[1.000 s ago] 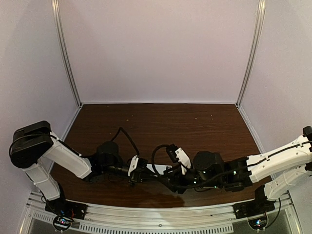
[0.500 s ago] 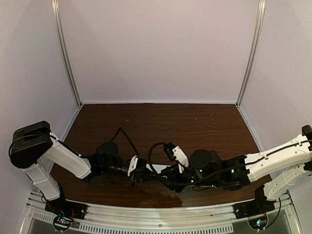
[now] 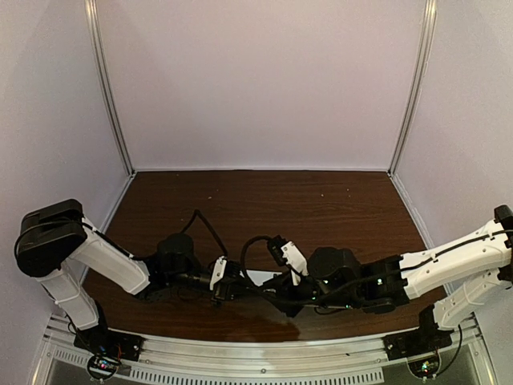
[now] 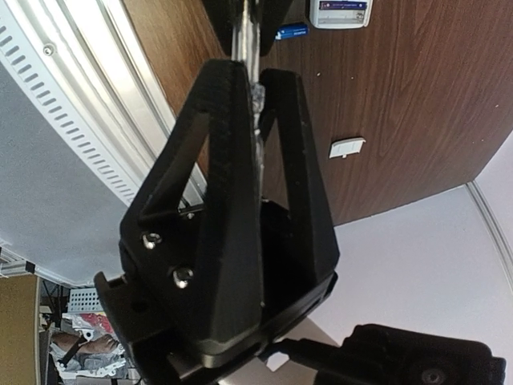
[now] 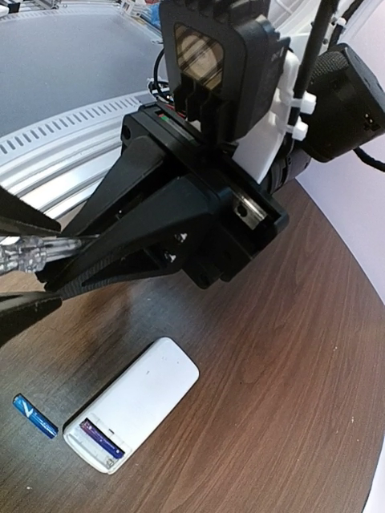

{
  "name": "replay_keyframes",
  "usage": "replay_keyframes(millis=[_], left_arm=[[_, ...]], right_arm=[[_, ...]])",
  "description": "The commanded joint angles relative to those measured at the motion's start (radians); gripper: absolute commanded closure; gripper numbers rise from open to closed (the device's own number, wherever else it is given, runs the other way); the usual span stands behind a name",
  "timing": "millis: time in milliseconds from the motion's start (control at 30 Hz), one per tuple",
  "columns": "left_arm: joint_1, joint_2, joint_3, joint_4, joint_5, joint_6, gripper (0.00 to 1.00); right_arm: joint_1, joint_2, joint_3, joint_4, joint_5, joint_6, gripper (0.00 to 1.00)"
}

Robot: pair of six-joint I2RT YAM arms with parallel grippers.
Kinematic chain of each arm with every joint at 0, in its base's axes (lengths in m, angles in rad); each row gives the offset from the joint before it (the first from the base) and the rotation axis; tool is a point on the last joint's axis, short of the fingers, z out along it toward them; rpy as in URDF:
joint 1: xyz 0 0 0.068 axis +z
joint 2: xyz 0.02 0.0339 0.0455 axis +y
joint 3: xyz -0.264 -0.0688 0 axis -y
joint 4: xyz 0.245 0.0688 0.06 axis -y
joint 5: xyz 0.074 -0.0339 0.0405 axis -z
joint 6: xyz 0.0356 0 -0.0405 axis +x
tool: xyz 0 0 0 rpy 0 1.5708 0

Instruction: Unload the batteries from the remote control

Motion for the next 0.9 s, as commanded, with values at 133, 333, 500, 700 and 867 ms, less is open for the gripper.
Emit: replay_keyframes(millis=[133,333,500,700,867], left_arm=[[-0.003,-0.016,-0.012,0.044,-0.021,0.023,1.00],[-0.003,-0.017,-0.017,0.042,-0.036,0.041,0.81],[0.020,0.002,-0.040,0.076,-0.032,0.049,0.26],[0.110,0.046,-0.075,0.147,0.005,0.036,0.08],[0.186,0.115,-0.048,0.119,0.056,0.035,0.03]], right_arm=[[0.002,0.029,0.042,-0.027,0.017,0.000,0.93],[0.003,0.032,0.045,-0.038,0.023,-0.008,1.00],[0.002,-0.009,0.030,-0.088,0.045,-0.036,1.00],[0.003,-0.061,-0.007,-0.109,0.056,-0.068,1.00],[0.003,-0.086,-0.031,-0.123,0.079,-0.076,1.00]])
